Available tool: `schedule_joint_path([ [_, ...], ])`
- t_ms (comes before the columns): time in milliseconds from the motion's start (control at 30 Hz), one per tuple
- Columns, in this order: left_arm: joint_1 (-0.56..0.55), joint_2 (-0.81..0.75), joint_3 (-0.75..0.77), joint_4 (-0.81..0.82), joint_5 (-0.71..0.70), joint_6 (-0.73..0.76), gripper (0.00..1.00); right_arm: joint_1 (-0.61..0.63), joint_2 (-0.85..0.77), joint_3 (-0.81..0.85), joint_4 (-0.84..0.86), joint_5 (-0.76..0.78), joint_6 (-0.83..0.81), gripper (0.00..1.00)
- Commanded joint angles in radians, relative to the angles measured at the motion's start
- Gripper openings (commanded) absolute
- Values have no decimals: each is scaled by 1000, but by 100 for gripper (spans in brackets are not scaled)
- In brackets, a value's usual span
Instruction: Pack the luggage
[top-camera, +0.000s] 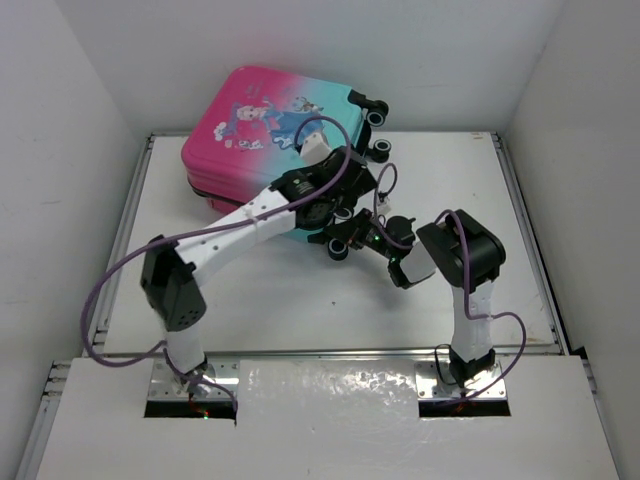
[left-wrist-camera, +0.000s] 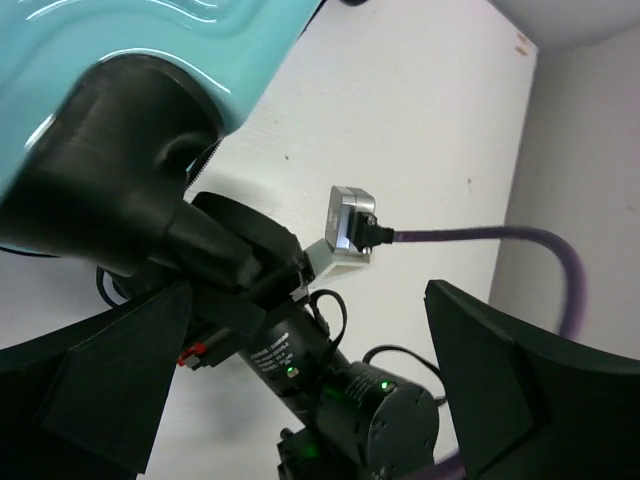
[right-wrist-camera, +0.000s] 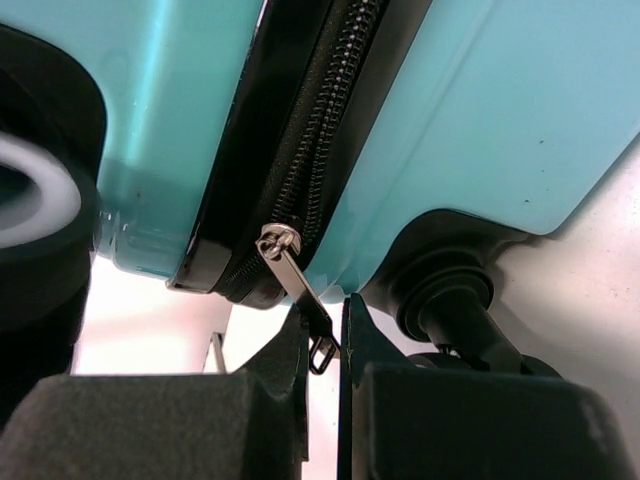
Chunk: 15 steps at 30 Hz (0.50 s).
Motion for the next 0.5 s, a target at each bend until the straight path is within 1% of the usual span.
schedule_joint_path([
  [0,-20,93,149,-276,-103,-157,100,-35,28,102,314,247,-43,0],
  [33,-20,110,171,-314,-109,-194,100,-36,19,100,314,247,-43,0],
  [67,-21,134,198,-348,-115,-200,100,-39,16,102,315,243,-43,0],
  [133,-21,147,214,-393,-120,-254,100,-44,7,100,314,236,-46,0],
  [333,-21,151,177,-376,-135,-314,100,-75,2,105,314,200,-40,0],
  [467,-20,228,260,-419,-178,-335,100,-79,-6,103,312,167,-64,0],
])
